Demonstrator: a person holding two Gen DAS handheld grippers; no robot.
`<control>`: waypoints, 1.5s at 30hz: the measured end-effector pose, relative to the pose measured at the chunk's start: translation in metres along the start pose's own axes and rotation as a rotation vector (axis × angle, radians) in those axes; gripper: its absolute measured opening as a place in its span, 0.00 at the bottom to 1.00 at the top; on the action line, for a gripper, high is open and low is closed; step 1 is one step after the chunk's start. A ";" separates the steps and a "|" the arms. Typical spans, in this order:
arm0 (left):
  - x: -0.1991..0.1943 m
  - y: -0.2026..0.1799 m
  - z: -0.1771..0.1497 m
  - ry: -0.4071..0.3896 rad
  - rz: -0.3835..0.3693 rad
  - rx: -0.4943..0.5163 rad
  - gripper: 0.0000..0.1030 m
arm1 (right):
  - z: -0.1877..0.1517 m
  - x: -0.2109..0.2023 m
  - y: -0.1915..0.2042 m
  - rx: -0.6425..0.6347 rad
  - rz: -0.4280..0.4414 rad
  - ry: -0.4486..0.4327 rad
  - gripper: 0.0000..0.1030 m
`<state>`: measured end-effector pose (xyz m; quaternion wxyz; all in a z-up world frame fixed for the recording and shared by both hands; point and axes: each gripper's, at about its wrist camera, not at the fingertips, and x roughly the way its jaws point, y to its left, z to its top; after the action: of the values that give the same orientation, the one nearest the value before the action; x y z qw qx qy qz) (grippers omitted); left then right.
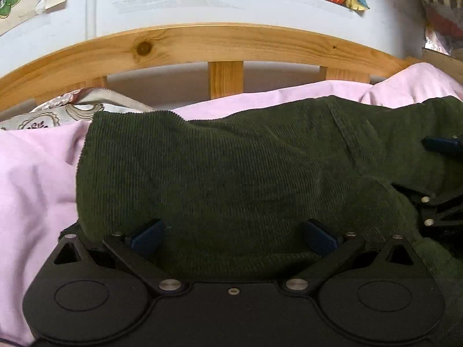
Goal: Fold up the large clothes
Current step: 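Release the jacket and pull both tools back from it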
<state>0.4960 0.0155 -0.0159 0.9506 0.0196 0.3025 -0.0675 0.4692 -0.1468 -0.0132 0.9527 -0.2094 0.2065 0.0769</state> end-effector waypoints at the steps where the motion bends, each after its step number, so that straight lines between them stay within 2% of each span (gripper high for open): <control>1: -0.004 0.001 0.001 0.018 0.004 -0.021 0.99 | 0.003 -0.010 -0.002 -0.012 0.004 -0.009 0.99; 3: -0.016 0.006 0.002 0.035 0.001 -0.057 0.99 | 0.006 -0.039 -0.009 -0.050 0.017 -0.038 0.99; 6: -0.041 0.011 0.001 0.021 -0.019 -0.073 0.99 | 0.008 -0.077 -0.012 -0.082 0.026 -0.035 1.00; 12: -0.100 -0.005 -0.009 0.022 -0.047 -0.065 0.99 | -0.002 -0.164 -0.005 -0.027 0.021 -0.041 1.00; 17: -0.161 -0.036 -0.044 0.062 -0.104 0.014 0.99 | -0.028 -0.236 0.036 0.018 0.047 0.032 1.00; 20: -0.195 -0.053 -0.076 0.117 -0.151 0.092 0.99 | -0.048 -0.269 0.064 0.043 0.089 0.110 1.00; 23: -0.220 -0.065 -0.108 0.182 -0.205 0.145 0.99 | -0.071 -0.300 0.090 0.024 0.138 0.130 1.00; 26: -0.236 -0.072 -0.135 0.240 -0.264 0.190 0.99 | -0.082 -0.309 0.109 -0.053 0.165 0.207 1.00; 29: -0.247 -0.075 -0.160 0.282 -0.299 0.276 0.99 | -0.086 -0.308 0.123 -0.195 0.255 0.249 1.00; 33: -0.254 -0.085 -0.183 0.270 -0.267 0.474 0.99 | -0.088 -0.300 0.127 -0.203 0.307 0.280 1.00; 35: -0.253 -0.091 -0.190 0.268 -0.215 0.545 0.99 | -0.086 -0.293 0.131 -0.203 0.294 0.281 1.00; 37: -0.255 -0.094 -0.194 0.261 -0.207 0.568 0.99 | -0.085 -0.287 0.134 -0.220 0.278 0.270 0.99; 39: -0.257 -0.093 -0.195 0.249 -0.206 0.566 0.99 | -0.084 -0.288 0.135 -0.227 0.239 0.221 0.99; 41: -0.257 -0.092 -0.194 0.250 -0.200 0.555 0.99 | -0.077 -0.286 0.128 -0.188 0.219 0.184 0.99; 43: -0.257 -0.093 -0.192 0.249 -0.201 0.540 0.99 | -0.069 -0.285 0.116 -0.088 0.173 0.153 0.99; 45: -0.257 -0.094 -0.190 0.242 -0.202 0.538 0.99 | -0.061 -0.282 0.100 0.023 0.174 0.120 0.99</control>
<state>0.1669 -0.0325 -0.0220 0.8569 0.2482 0.3853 -0.2362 0.1696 -0.0997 0.0198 0.9306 -0.1840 0.2816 0.1441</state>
